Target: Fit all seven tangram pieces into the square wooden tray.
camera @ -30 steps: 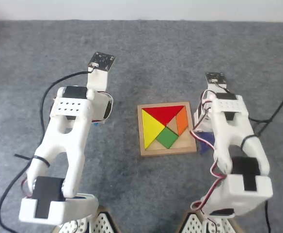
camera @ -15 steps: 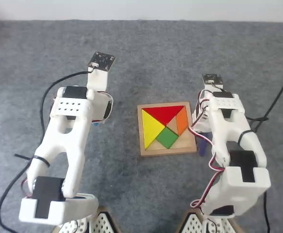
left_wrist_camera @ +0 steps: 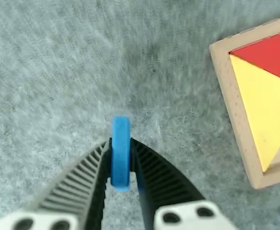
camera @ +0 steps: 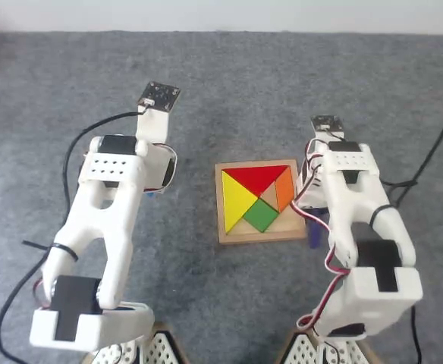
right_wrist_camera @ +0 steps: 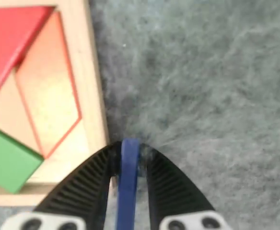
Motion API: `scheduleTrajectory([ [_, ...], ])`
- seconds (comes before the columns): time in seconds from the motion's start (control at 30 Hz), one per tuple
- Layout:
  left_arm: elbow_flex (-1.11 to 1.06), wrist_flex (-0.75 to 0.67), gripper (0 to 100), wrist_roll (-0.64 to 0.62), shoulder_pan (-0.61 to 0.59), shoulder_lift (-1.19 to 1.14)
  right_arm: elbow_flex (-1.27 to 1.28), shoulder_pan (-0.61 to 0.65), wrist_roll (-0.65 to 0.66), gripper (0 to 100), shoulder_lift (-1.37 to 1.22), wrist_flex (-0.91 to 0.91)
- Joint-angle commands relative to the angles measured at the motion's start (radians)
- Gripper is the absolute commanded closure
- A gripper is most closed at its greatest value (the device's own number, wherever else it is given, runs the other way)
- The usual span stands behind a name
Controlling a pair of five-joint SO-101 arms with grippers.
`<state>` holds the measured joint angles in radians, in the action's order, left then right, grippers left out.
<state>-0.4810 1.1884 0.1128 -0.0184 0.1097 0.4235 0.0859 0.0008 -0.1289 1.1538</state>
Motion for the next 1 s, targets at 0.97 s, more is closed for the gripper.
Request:
scheduleTrajectory([
  [0.97, -0.007, -0.031, 99, 0.006, -0.009, 0.057, 0.167, -0.079, 0.120, 82.4, 0.010, 0.077],
])
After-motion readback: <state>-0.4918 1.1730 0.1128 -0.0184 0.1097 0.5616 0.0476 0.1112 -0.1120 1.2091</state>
